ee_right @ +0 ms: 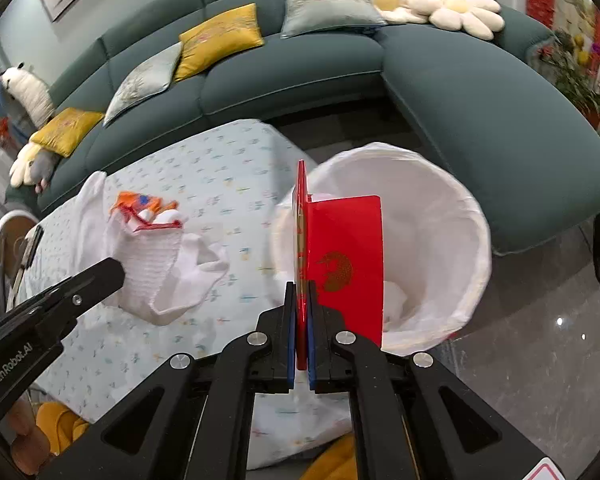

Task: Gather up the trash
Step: 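Carry glove and envelope over the wastebasket and open both tools, then return both tools to the trash pile on the table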

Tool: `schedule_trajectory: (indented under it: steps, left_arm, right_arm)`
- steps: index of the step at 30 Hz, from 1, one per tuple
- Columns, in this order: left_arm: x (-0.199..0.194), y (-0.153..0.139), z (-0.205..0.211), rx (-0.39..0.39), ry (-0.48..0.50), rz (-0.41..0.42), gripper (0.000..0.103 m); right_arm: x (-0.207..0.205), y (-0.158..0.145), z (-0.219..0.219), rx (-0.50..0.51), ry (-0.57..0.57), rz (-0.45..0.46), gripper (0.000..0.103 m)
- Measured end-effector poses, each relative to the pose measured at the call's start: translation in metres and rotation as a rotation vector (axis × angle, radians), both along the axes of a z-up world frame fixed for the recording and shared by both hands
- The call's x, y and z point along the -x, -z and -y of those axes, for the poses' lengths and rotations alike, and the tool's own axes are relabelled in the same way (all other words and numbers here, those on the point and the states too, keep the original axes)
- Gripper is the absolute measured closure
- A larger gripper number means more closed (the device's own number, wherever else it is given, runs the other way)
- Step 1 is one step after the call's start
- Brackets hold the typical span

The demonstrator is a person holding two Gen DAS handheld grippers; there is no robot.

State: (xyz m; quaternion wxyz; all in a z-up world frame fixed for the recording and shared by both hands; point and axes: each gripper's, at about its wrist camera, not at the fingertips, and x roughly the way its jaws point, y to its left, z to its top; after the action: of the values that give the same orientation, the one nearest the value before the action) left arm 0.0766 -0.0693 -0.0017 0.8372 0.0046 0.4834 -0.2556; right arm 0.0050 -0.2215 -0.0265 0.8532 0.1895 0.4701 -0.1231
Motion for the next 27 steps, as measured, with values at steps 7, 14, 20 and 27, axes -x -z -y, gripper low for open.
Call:
schedule_trajectory:
  steps: [7, 14, 20, 27]
  left_arm:
    - [-0.003, 0.013, 0.063, -0.012, 0.088, -0.018, 0.090]
    - [-0.011, 0.029, 0.104, -0.020, 0.140, -0.043, 0.090]
    - [-0.018, 0.037, 0.120, -0.009, 0.165, -0.043, 0.080]
    - [-0.027, 0.036, 0.107, -0.021, 0.096, -0.007, 0.049]
  right_arm:
    - [0.005, 0.010, 0.040, -0.003, 0.060, -0.009, 0.099]
    - [0.000, 0.023, 0.074, -0.011, 0.110, -0.017, 0.099]
    - [-0.006, 0.031, 0.090, -0.031, 0.127, -0.018, 0.096]
    - [-0.013, 0.033, 0.090, -0.020, 0.127, -0.018, 0.081]
